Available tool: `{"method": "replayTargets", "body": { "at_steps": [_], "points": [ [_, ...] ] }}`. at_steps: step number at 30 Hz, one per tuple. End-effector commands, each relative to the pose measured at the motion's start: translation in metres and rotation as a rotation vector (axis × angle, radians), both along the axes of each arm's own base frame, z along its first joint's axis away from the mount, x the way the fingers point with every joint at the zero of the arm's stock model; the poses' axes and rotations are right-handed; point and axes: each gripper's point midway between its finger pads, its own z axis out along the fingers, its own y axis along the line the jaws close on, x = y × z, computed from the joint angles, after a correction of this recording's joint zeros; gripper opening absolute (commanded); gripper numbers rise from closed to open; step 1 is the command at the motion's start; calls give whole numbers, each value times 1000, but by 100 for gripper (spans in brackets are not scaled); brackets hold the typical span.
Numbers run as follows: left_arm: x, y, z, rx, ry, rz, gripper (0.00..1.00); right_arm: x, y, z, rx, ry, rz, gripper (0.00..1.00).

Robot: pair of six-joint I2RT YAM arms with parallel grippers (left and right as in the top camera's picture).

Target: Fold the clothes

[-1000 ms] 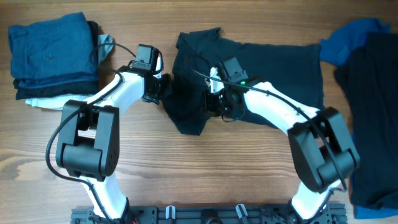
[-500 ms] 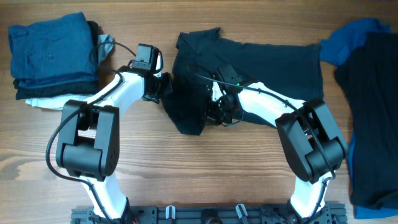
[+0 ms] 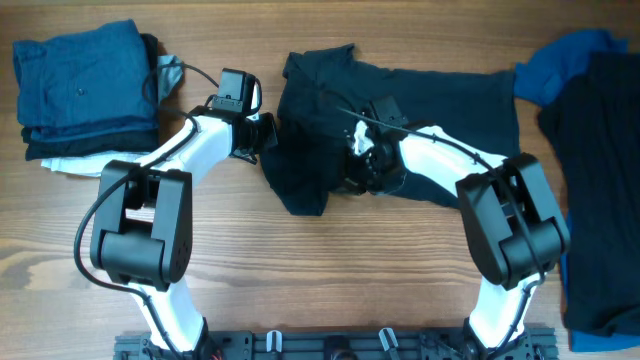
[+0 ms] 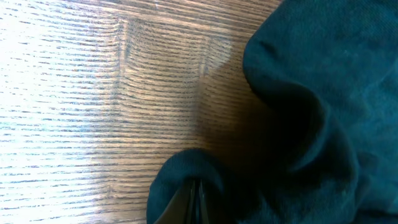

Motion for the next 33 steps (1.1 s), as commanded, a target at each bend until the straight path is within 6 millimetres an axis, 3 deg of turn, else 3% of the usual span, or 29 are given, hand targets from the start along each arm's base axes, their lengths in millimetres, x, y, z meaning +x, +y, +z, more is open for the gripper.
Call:
{"method": "replayTargets", "body": {
  "at_steps": [1, 6, 10, 13, 18, 21, 25, 31, 33],
  "points": [
    [-3, 1, -9, 21, 14, -13, 4, 7, 5, 10, 94, 8, 5, 4],
    [-3, 1, -9, 21, 15, -13, 4, 3, 4, -20, -133, -12, -39, 4],
    [-3, 1, -9, 21, 14, -13, 4, -8, 26, -28, -149, -29, -6, 4],
    [-4, 2, -10, 22, 18, -13, 4, -8, 25, -33, -198, -42, -16, 4],
    [-3, 9, -11, 62, 15, 2, 4, -19, 7, -39, -262, 18, -14, 4],
    [-3, 13, -12, 68, 19, 11, 4, -30, -23, -43, -337, 91, -8, 4],
    [-1, 19, -12, 67, 20, 26, 4, -29, -50, -44, -368, 129, -27, 4],
    [9, 23, -7, 60, -16, 42, 4, -27, -51, -42, -337, 124, -12, 4],
    [17, 27, 15, 52, -28, 57, 7, -26, -51, -42, -335, 120, -11, 4]
  ]
}}
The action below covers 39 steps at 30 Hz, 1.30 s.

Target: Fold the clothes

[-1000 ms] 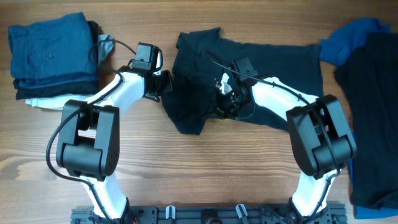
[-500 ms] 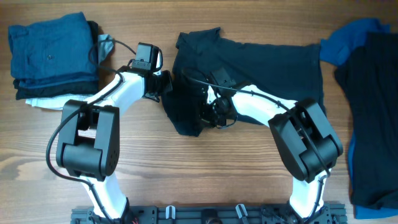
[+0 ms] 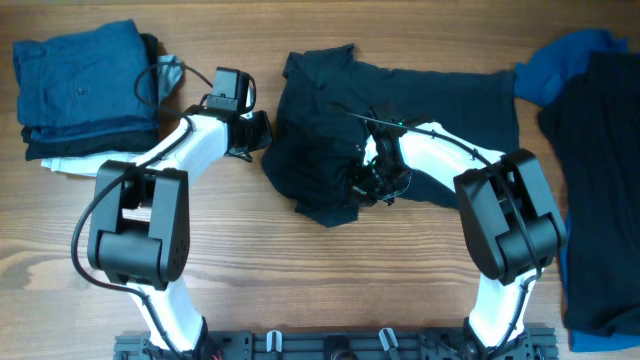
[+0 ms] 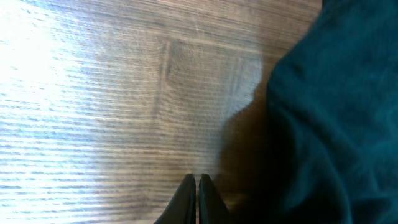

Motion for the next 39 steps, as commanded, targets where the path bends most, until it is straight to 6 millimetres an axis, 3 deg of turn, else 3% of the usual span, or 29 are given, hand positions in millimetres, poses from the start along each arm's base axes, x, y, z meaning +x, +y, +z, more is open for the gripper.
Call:
{"method": "replayTargets", "body": {
  "at_steps": [1, 2, 4, 7, 11, 14, 16, 20, 27, 32, 34, 35, 39],
  "points": [
    [8, 8, 30, -8, 2, 22, 21, -1, -14, -15, -76, -20, 23, 4],
    [0, 6, 43, -41, 43, 41, 28, -1, -14, -15, -76, -20, 24, 4],
    [-26, -5, 59, -123, 134, 34, 28, 0, -14, -15, -74, -25, 27, 4],
    [-83, -18, 62, -198, 360, 0, 26, 3, -13, -15, -69, -36, 26, 5],
    [-141, -34, 46, -260, 553, -70, 23, 4, -12, -16, -66, -46, 28, 5],
    [-168, -47, 17, -294, 594, -97, 23, 6, -12, -16, -63, -52, 28, 5],
    [-175, -63, 12, -383, 590, -129, 33, 6, -11, -16, -62, -54, 28, 5],
    [-166, -69, 5, -365, 524, -152, 56, 6, -11, -16, -62, -54, 28, 5],
    [-152, -85, -1, -312, 415, -228, 56, 6, -11, -16, -62, -54, 28, 5],
    [-159, -91, -3, -277, 420, -258, 45, 6, -11, -16, -62, -54, 28, 4],
    [-162, -90, -4, -270, 432, -256, 27, 7, -11, -16, -61, -57, 28, 4],
    [-163, -83, -7, -232, 438, -244, 8, 8, -11, -15, -60, -60, 27, 4],
    [-161, -66, -15, -126, 426, -220, 5, 8, -11, -15, -60, -60, 27, 4]
  ]
}}
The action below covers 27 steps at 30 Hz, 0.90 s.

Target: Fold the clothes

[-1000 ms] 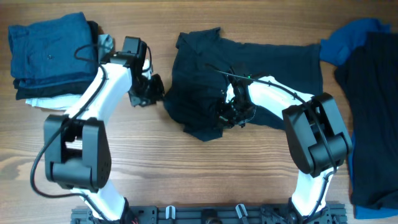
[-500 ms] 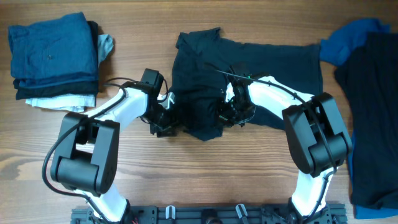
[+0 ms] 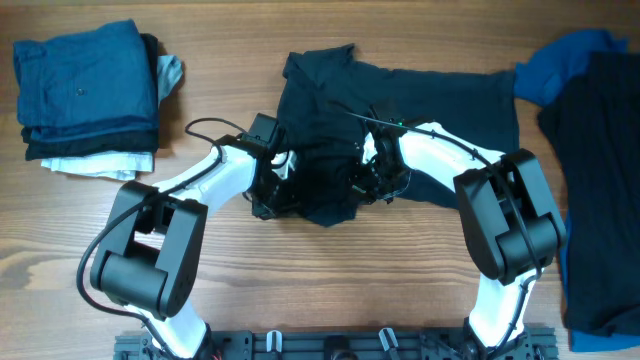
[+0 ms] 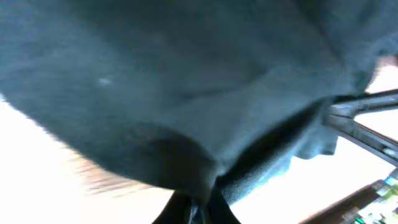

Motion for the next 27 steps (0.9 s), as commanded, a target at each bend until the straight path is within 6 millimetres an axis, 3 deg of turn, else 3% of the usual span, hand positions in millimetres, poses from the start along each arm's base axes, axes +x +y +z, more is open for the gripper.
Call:
{"method": "replayTargets", "body": {
  "at_steps": [1, 5, 7, 11, 15, 19, 23, 27],
  "points": [
    [5, 16, -7, 102, -41, -7, 4, 3, -13, -16, -76, -30, 13, 4],
    [5, 16, -6, 99, -52, -29, 4, 3, -13, -16, -76, -29, 13, 4],
    [6, 23, 4, 108, -51, -13, 4, 2, -13, -16, -76, -29, 13, 4],
    [26, 41, 33, 119, -151, 52, 4, 3, -13, -16, -76, -30, 13, 4],
    [35, 47, 52, 100, -206, 94, 4, 3, -13, -16, -75, -33, 13, 4],
    [34, 47, 48, 104, -196, 96, 4, 3, -13, -16, -75, -33, 13, 4],
    [38, 69, 37, 237, -198, 155, 14, 3, -13, -16, -75, -34, 13, 4],
    [31, 70, 35, 246, -154, 181, 18, 3, -13, -16, -74, -35, 16, 4]
  ]
}}
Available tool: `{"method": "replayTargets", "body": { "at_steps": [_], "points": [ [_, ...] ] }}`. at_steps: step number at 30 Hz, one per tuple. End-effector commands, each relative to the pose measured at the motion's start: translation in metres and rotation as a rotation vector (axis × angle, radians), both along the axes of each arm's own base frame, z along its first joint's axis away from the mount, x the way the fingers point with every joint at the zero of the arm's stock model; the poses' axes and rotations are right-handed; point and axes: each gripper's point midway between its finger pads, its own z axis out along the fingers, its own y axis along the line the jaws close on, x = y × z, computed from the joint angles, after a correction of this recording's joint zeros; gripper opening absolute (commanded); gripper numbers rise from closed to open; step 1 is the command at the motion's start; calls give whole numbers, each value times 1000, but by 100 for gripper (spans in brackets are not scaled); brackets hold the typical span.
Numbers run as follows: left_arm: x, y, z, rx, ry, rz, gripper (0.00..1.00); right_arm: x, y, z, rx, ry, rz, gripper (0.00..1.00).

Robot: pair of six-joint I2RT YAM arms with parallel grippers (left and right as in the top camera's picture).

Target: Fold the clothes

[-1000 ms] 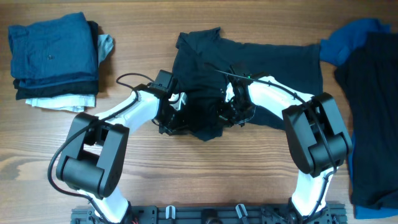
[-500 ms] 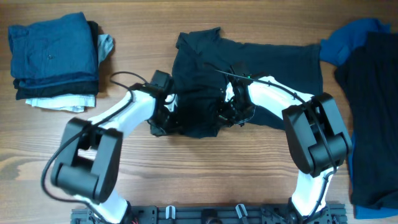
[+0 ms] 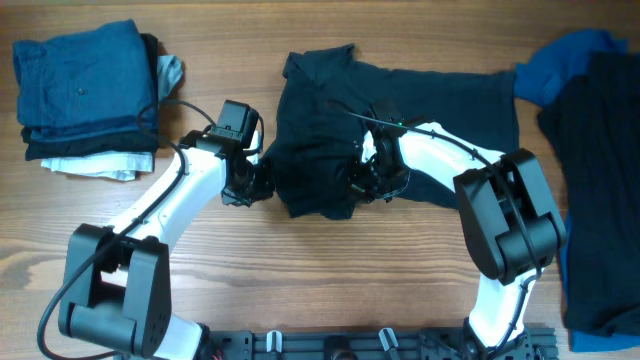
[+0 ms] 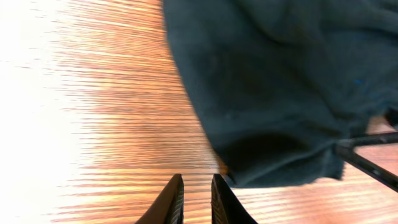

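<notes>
A dark navy shirt (image 3: 450, 100) lies crumpled across the middle of the wooden table, with its left part bunched into a loose fold. My left gripper (image 3: 252, 182) sits just off the shirt's left edge, low over bare wood. In the left wrist view that gripper (image 4: 196, 186) is slightly open with nothing between its fingers, and the shirt (image 4: 280, 74) fills the upper right. My right gripper (image 3: 372, 178) rests on the bunched middle of the shirt. Dark cloth hides its fingers, so its state does not show.
A stack of folded clothes (image 3: 85, 90) sits at the far left. A blue garment (image 3: 560, 65) and a dark garment (image 3: 605, 180) lie at the right edge. Bare wood runs along the front of the table (image 3: 320, 280).
My left gripper was shut on the shirt's lower-left edge with cloth draped over it. Now it stands left of the shirt, slightly open and holding nothing. The right arm has hardly moved.
First my left gripper was shut on a bit of the shirt's left edge. Then it was shut beside the shirt without cloth, and the right gripper had come nearer with the fold. Later the left held the lower-left edge; now that edge lies free.
</notes>
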Motion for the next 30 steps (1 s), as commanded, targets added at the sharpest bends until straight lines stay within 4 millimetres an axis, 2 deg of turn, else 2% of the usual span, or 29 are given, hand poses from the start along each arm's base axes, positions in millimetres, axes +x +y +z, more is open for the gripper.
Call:
{"method": "replayTargets", "body": {
  "at_steps": [1, 5, 7, 8, 9, 10, 12, 21, 30],
  "points": [
    [-4, 4, -3, 21, 38, 39, 18, 0, -15, -16, -82, -18, 15, 4],
    [-20, -6, -10, 6, 74, 1, 24, 0, -15, -16, -81, -19, 15, 4],
    [-31, -12, -18, 10, 89, -30, 31, 0, -15, -16, -81, -19, 15, 4],
    [-35, -16, -23, 9, 87, -50, 36, 0, -15, -16, -82, -19, 15, 4],
    [-38, -20, -26, 7, 78, -67, 48, 0, -15, -16, -81, -19, 15, 4],
    [-38, -24, -29, 2, 64, -80, 55, 0, -15, -16, -81, -19, 15, 4],
    [-38, -32, -33, -7, 37, -105, 62, 0, -14, -16, -80, -18, 14, 5],
    [-18, -47, -28, -64, -45, -89, 61, -1, -11, -14, -60, -10, 15, 5],
    [-19, -49, -27, -88, 3, 50, 50, -2, -11, -13, -55, -11, 18, 5]
  ]
}}
